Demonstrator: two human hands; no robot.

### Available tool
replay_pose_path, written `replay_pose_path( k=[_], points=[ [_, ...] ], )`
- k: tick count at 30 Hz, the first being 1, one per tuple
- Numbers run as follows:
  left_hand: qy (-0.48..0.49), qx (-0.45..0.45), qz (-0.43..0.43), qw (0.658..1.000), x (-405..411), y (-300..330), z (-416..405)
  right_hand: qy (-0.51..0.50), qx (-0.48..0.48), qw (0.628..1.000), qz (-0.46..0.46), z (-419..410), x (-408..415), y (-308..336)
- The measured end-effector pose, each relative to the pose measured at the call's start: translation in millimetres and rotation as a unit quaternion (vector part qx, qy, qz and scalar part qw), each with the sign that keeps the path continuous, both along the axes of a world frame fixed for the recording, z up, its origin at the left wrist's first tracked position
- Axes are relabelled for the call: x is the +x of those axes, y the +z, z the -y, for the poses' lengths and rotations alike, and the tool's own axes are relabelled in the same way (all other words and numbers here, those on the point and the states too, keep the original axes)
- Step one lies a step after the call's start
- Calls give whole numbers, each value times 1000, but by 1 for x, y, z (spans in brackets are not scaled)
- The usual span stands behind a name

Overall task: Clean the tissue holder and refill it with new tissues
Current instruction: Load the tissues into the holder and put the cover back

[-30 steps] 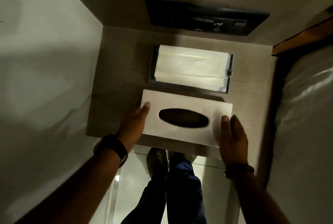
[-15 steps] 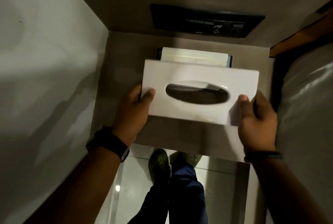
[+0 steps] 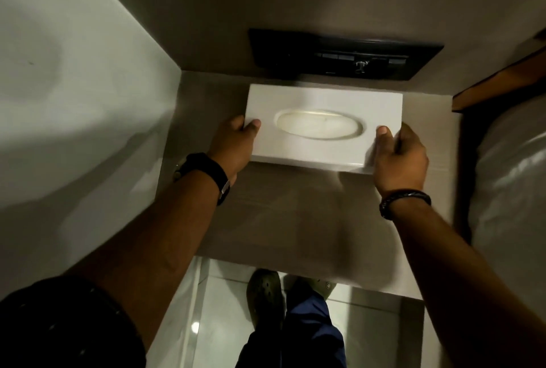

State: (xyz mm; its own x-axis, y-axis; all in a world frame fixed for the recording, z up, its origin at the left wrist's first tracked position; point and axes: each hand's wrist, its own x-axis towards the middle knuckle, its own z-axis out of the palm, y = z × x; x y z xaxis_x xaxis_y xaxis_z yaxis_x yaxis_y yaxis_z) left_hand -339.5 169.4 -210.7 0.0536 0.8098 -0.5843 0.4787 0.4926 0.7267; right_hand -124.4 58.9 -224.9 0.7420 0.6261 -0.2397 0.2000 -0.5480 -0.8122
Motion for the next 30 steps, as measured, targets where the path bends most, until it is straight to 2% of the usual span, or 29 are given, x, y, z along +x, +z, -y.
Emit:
replay_pose_path(
  k=[9,13,17,20,25,30],
  points=[
    [10,10,-14,1000,9,-10,-5,8,-64,998,-1,-7,7,-16],
    [13,13,-20,1000,7,-15,1,33,-98,994,43,-2,0,-21],
    [6,43,-61,997,5,-20,7,39,-142,986,76,-1,-1,-22],
    [5,32,-57,998,6,-20,3,48,-159,985,52,-5,5,-19],
    [10,-23,-43,999,4,-17,-2,64,-208,975,-45,-8,17,-14],
    [-26,-58,-61,996,3,-12,-9,69,-200,970,-120,-8,27,-12]
  ],
)
